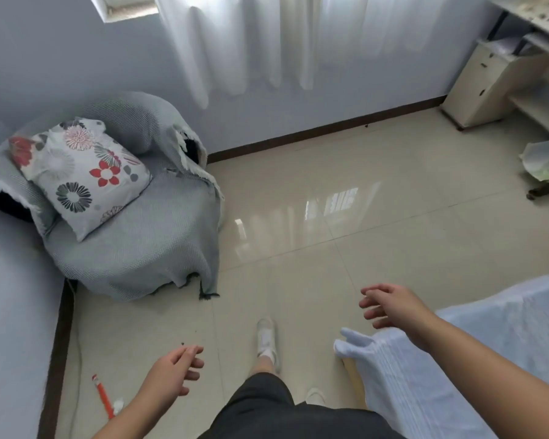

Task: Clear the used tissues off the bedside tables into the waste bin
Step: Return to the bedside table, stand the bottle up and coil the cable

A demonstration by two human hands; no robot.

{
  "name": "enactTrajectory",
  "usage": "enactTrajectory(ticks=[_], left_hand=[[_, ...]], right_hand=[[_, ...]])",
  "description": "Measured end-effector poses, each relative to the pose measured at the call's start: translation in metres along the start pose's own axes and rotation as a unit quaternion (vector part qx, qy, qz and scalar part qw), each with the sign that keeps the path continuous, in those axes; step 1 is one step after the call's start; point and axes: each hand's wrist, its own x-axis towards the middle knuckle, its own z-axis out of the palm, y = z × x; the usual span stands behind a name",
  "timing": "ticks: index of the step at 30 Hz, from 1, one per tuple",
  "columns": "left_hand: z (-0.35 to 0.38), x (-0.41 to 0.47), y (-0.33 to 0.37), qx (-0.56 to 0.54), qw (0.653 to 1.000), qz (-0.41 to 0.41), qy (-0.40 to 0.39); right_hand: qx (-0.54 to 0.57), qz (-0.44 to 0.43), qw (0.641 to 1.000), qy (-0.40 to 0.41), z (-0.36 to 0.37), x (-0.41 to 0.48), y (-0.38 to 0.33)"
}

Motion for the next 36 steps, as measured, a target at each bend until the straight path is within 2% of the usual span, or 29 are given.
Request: enactTrajectory(ticks=[5,9,14,21,25,29,36], left_hand=[[0.010,0.084,0.088,0.006,1.000,0.005,-0.026],[0.027,0.145,0.194,0.014,0.997,0.030,-0.077],[0.069,0.204,0.331,0.079,0.982,0.086,-0.148],[0.189,0.249,0.478,0.185,0.945,0.144,-0.228],[0.274,0.251,0.550,0.233,0.925,0.175,-0.245],[0.342,0.245,0.609,0.289,0.902,0.198,-0.253],[0.432,0.247,0.679,0.338,0.880,0.190,-0.274]], right_hand=[[-0.008,-0.013,0.999,0.043,-0.014,0.070,-0.058],[0.001,0.035,0.995,0.092,-0.032,0.105,-0.075],[0.039,0.105,0.983,0.148,-0.057,0.111,-0.067],[0.153,0.199,0.941,0.226,-0.111,0.114,-0.017],[0.197,0.237,0.918,0.251,-0.158,0.135,0.003],[0.217,0.250,0.909,0.252,-0.226,0.160,-0.005],[0.218,0.190,0.909,0.299,-0.381,0.213,-0.062]])
